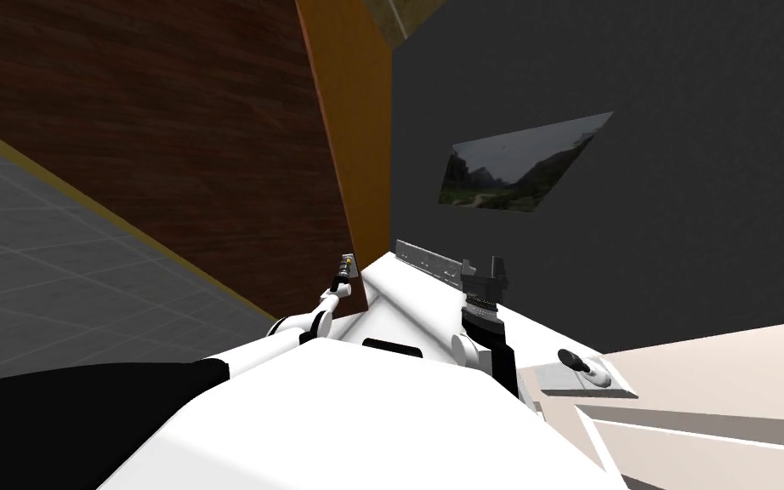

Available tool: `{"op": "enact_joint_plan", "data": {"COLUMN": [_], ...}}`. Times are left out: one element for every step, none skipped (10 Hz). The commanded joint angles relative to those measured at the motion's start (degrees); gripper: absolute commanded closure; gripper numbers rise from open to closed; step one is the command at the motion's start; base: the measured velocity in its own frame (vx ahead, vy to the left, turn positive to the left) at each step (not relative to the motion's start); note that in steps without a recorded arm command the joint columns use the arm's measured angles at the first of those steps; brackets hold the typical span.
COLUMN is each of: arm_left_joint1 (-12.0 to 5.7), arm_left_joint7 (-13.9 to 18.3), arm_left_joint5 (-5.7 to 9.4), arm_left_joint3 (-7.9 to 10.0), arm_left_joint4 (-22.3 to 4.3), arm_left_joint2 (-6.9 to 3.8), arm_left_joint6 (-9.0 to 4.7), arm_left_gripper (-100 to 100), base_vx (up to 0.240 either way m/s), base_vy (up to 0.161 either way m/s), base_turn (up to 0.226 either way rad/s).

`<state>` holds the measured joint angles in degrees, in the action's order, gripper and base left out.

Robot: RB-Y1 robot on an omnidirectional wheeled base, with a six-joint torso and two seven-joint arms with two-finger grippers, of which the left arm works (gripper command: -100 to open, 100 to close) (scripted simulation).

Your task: Push the door open

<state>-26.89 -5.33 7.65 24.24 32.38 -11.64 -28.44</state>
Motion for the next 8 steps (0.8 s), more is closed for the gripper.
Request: {"op": "enact_joint_plan", "data": {"arm_left_joint1": [0.07, 0.18, 0.18, 0.34, 0.44, 0.53, 0.64, 0.72], "arm_left_joint7": [-0.08, -0.35, -0.35, -0.74, -0.98, -1.2, -1.48, -1.67], "arm_left_joint5": [0.34, 0.57, 0.57, 0.89, 1.1, 1.29, 1.52, 1.68], "arm_left_joint3": [0.86, 1.5, 1.5, 2.44, 3.03, 3.57, 4.24, 4.71], "arm_left_joint4": [0.07, 0.04, 0.04, 0.0, -0.02, -0.04, -0.07, -0.09], "arm_left_joint2": [-0.82, -1.08, -1.08, -1.47, -1.72, -1.94, -2.22, -2.41], "arm_left_joint6": [-0.09, -0.15, -0.15, -0.24, -0.29, -0.35, -0.41, -0.46], "arm_left_gripper": [100, 100, 100, 100, 100, 100, 100, 100], "base_vx": [0.195, 0.195, 0.146, 0.16, 0.195, 0.213, 0.215, 0.183], "base_vy": [-0.053, -0.017, -0.022, -0.057, -0.065, -0.084, -0.063, -0.047], "base_turn": [0.051, 0.046, 0.013, 0.047, 0.069, 0.062, 0.064, 0.051]}}
